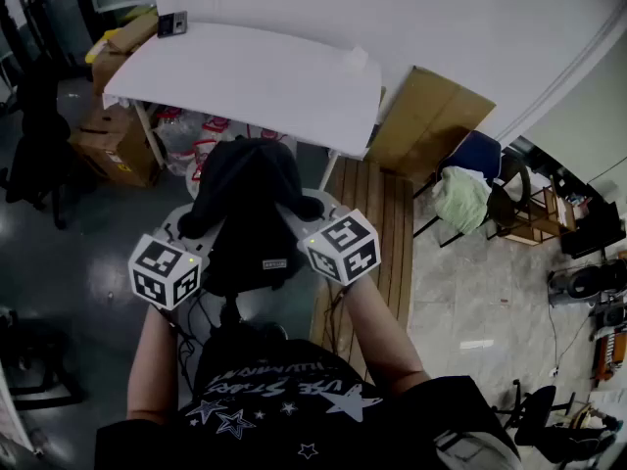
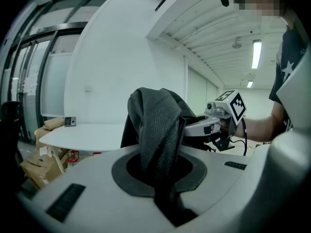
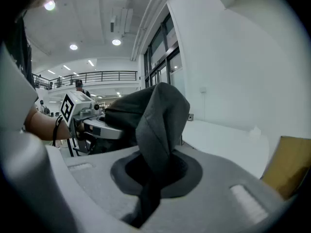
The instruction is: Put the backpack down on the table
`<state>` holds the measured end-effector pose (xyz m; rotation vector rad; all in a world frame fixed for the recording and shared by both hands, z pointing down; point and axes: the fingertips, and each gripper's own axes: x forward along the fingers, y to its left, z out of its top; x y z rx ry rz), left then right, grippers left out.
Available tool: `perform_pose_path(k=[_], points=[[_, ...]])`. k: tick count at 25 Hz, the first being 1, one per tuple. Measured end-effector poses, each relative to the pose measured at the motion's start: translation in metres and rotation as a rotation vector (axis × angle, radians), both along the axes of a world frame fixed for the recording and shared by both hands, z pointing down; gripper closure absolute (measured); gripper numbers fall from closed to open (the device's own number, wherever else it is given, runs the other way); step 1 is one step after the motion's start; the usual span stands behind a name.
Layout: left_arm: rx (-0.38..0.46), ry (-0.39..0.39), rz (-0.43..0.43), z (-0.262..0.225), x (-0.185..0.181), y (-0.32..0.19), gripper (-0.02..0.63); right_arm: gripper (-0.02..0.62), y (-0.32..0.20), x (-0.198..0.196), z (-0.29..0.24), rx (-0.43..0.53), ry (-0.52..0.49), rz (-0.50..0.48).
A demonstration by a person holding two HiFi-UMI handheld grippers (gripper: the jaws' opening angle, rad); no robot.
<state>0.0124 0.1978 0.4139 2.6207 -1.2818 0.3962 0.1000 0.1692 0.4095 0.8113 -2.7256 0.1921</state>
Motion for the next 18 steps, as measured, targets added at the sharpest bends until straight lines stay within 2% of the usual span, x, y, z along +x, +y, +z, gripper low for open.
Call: perform_pose_path(k=[18], points=[[0.002, -0.005, -0.011, -0.003, 0.011, 0.036, 0.557, 0.578, 0.034, 0.011, -0.002, 0.000, -0.002, -0.024]])
